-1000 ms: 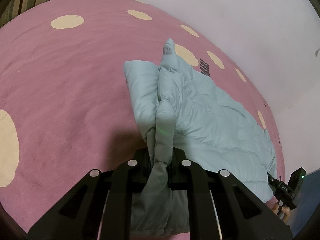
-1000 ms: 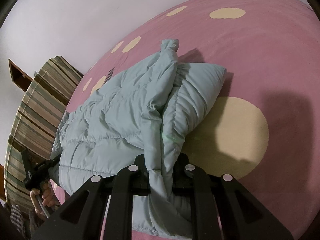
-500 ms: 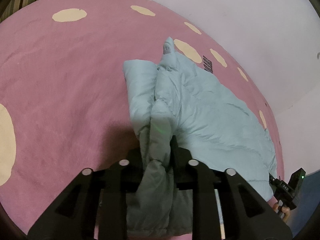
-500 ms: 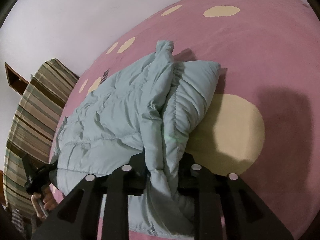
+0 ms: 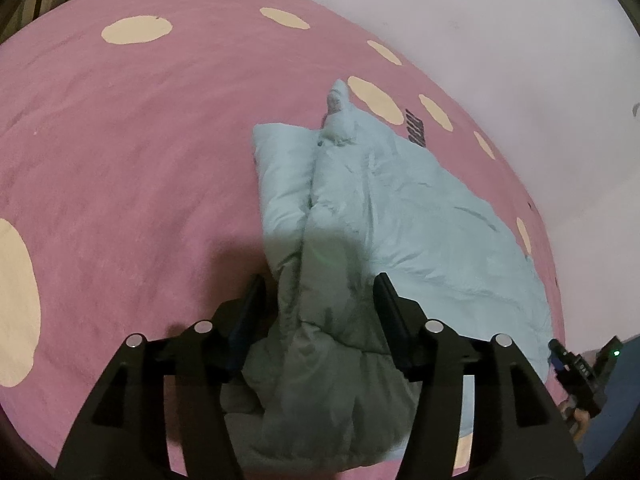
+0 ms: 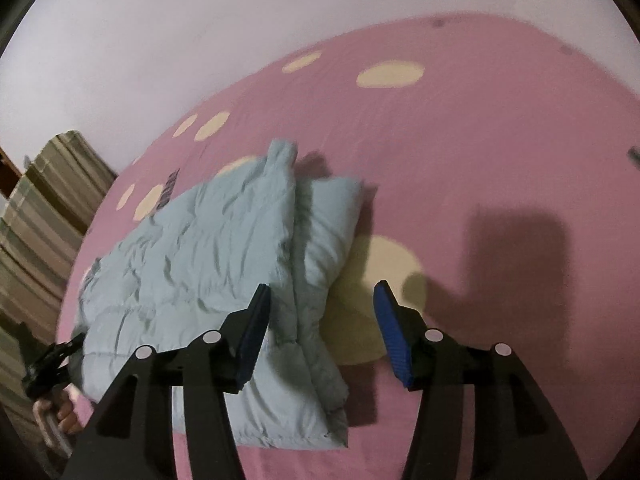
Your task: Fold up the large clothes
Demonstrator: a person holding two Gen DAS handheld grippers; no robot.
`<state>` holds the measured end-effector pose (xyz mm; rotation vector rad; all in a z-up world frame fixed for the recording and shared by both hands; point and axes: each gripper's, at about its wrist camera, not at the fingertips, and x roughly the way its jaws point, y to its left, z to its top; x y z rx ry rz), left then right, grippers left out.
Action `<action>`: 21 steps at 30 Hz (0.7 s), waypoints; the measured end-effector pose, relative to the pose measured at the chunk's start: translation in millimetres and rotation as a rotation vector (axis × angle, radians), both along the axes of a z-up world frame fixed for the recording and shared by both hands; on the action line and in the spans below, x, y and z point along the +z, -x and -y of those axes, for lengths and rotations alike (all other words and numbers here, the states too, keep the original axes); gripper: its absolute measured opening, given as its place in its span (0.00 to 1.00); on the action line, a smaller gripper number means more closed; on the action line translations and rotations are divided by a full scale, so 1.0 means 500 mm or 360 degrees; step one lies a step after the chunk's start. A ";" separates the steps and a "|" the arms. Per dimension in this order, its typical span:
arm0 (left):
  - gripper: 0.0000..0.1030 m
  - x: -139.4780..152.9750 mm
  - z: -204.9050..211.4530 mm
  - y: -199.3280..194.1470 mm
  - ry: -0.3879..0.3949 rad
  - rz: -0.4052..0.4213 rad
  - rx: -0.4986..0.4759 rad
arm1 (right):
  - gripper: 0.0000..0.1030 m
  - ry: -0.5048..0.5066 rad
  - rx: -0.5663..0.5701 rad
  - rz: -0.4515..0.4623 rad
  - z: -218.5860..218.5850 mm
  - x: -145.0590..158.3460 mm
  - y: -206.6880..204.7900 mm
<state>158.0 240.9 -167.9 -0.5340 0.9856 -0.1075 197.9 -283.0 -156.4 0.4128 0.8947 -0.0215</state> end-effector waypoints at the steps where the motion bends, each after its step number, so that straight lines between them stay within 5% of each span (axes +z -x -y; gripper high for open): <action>1: 0.56 0.002 0.001 0.001 -0.0004 0.0003 -0.0005 | 0.49 0.0052 -0.0002 0.0047 -0.012 0.019 0.007; 6: 0.59 0.015 0.004 0.008 -0.0017 0.0029 -0.0017 | 0.39 0.0086 0.0080 0.0180 -0.071 0.071 0.015; 12: 0.62 0.019 -0.011 -0.005 -0.0043 0.0010 -0.0009 | 0.27 -0.0007 0.0373 0.0099 -0.190 0.056 -0.019; 21: 0.62 0.004 -0.027 -0.054 -0.0038 -0.0065 -0.0092 | 0.25 0.0039 0.0598 0.0066 -0.362 0.024 -0.085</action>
